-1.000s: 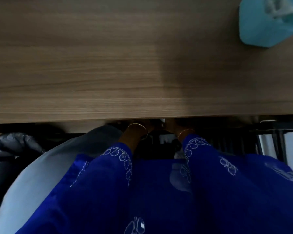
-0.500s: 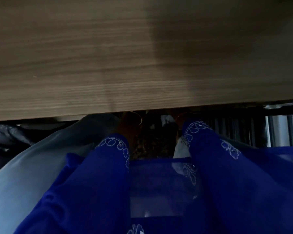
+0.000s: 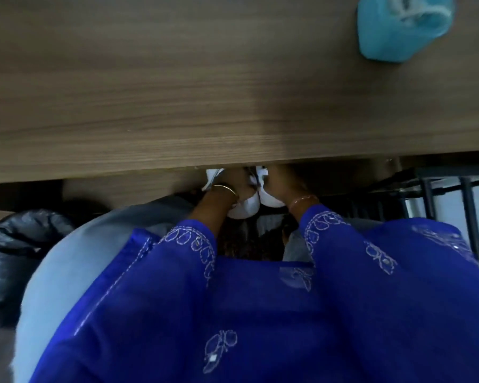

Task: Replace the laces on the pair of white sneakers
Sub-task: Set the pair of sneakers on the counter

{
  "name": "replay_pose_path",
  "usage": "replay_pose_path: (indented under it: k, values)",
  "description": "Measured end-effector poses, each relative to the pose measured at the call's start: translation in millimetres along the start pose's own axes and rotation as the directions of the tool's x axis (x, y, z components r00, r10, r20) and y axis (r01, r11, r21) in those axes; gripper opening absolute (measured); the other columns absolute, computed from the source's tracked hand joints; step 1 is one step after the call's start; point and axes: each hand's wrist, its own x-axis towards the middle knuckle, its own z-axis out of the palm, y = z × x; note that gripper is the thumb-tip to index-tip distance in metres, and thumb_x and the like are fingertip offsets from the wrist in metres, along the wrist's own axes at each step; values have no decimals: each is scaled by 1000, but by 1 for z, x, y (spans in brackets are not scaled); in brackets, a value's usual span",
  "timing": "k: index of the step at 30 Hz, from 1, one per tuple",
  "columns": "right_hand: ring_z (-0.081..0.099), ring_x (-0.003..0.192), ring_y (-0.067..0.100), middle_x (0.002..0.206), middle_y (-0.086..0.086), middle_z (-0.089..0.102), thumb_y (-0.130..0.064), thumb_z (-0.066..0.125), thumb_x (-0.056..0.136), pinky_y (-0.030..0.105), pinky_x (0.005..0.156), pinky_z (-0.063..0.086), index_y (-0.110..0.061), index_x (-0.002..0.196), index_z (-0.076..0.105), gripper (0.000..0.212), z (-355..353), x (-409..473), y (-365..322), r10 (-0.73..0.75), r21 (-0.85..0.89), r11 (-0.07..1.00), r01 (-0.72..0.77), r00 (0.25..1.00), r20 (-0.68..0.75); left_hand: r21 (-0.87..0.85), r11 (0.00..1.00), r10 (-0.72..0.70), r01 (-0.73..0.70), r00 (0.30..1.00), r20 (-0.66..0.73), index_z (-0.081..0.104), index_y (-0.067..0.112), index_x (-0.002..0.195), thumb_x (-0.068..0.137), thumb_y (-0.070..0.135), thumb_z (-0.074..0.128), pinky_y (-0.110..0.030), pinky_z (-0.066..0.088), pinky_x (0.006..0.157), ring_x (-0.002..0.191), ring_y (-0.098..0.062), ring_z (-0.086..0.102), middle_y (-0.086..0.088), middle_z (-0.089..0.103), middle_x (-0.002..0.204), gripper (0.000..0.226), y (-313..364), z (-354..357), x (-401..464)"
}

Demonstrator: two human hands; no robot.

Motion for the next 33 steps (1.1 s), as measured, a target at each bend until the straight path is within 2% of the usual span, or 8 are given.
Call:
replay_pose_path:
  k: [3, 6, 10, 14, 18, 22, 26, 33]
  values:
    - [60, 86, 17, 86, -4, 64, -23, 43, 85, 30, 84, 50, -20, 84, 60, 18, -24, -23, -7, -10, 89, 996, 23, 989, -147, -114, 993, -49, 37, 993, -105, 66, 7, 100, 89, 29, 53, -17, 30, 72, 105, -27, 57, -11, 65, 111, 28, 9, -16, -27]
    - [58, 105, 29, 113, 12, 64, -15, 46, 90, 30, 89, 43, -5, 103, 64, 24, -50, -45, -12, 92, 76, 994, -84, 990, -104, -221, 971, -113, 87, 988, -108, 69, 9, 98, 85, 34, 57, -23, 39, 75, 102, -25, 60, -10, 67, 110, 31, 18, -29, -49]
    - [61, 95, 33, 99, 21, 67, -13, 53, 86, 28, 71, 40, 5, 88, 65, 21, -69, -63, -10, 148, 150, 979, -136, 986, -75, -265, 960, -118, 87, 988, -101, 68, 5, 97, 86, 39, 56, -28, 42, 77, 101, -30, 59, -16, 66, 107, 38, 34, -40, -71]
    - [62, 92, 33, 96, 23, 68, -8, 59, 80, 35, 75, 49, 8, 92, 67, 22, -84, -92, -11, 164, 216, 967, -138, 981, -107, -304, 951, -99, 58, 988, -122, 67, -1, 84, 88, 34, 55, -26, 33, 64, 90, -36, 61, -23, 67, 93, 38, 45, -42, -94]
    - [62, 88, 32, 92, 24, 68, -7, 60, 81, 25, 61, 38, 10, 88, 68, 20, -104, -110, -16, 150, 255, 961, -104, 974, -170, -348, 937, -93, 20, 977, -194, 68, -2, 86, 89, 34, 54, -26, 36, 65, 81, -31, 60, -21, 68, 89, 39, 56, -54, -117]
    - [61, 80, 37, 93, 33, 64, -4, 63, 76, 21, 47, 29, 17, 85, 65, 23, -123, -127, -26, 135, 293, 955, -57, 957, -256, -360, 933, -90, -13, 959, -267, 59, 1, 68, 87, 31, 55, -28, 32, 56, 68, -25, 49, -12, 56, 64, 35, 66, -69, -137]
    - [54, 70, 30, 94, 33, 64, -6, 67, 74, 24, 52, 30, 19, 85, 63, 28, -134, -143, -40, 127, 328, 944, -33, 954, -271, -290, 956, -60, -33, 949, -309, 47, 12, 51, 85, 29, 56, -26, 34, 57, 63, -25, 47, -6, 49, 57, 39, 77, -84, -154]
    - [47, 63, 20, 64, 12, 52, -16, 74, 73, 27, 56, 35, 8, 68, 60, 28, -149, -174, -58, 71, 309, 951, 34, 944, -322, -209, 974, 10, -82, 945, -327, 43, 12, 49, 84, 30, 59, -26, 30, 45, 52, -19, 39, -1, 42, 50, 43, 97, -101, -189]
